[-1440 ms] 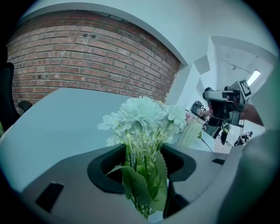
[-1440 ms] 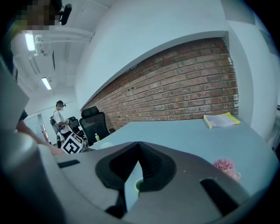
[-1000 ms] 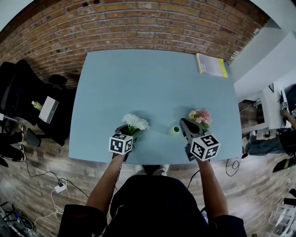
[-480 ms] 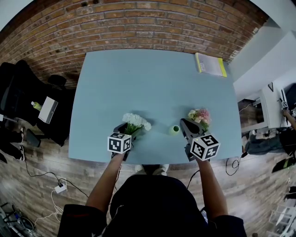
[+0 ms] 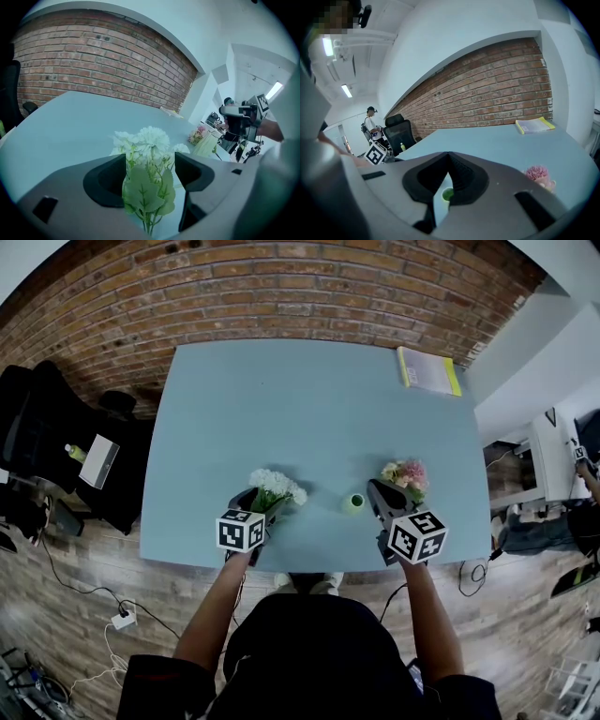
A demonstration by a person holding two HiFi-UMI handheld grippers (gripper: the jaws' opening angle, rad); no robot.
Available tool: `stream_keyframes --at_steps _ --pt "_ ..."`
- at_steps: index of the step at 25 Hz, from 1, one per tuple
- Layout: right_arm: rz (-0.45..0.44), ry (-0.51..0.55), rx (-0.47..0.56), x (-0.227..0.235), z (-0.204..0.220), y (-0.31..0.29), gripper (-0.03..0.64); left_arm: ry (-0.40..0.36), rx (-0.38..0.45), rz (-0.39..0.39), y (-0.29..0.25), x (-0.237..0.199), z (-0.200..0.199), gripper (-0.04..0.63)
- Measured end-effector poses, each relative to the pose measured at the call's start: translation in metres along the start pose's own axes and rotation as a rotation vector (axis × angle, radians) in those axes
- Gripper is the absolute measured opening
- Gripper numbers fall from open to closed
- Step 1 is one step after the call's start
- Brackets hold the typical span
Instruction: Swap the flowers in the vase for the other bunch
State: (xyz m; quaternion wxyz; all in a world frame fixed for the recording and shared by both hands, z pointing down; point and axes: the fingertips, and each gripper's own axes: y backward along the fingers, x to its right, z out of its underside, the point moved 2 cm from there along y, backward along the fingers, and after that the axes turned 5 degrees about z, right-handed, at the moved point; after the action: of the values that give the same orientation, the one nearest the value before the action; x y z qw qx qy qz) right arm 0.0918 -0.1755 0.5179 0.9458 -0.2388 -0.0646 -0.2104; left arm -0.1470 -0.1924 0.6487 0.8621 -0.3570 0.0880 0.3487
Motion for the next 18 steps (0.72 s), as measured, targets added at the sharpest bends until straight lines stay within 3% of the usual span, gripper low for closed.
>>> stream_keyframes --at_steps 12,18 --pt "0.007 -0.009 0.022 0.009 -0.009 0.003 0.005 -0.051 0.024 0.033 0.01 0.016 -0.016 0.302" --pt "0.011 -0.018 0.025 0.008 -0.007 0.006 0.005 -0.089 0.051 0.041 0.025 0.024 -0.025 0.233"
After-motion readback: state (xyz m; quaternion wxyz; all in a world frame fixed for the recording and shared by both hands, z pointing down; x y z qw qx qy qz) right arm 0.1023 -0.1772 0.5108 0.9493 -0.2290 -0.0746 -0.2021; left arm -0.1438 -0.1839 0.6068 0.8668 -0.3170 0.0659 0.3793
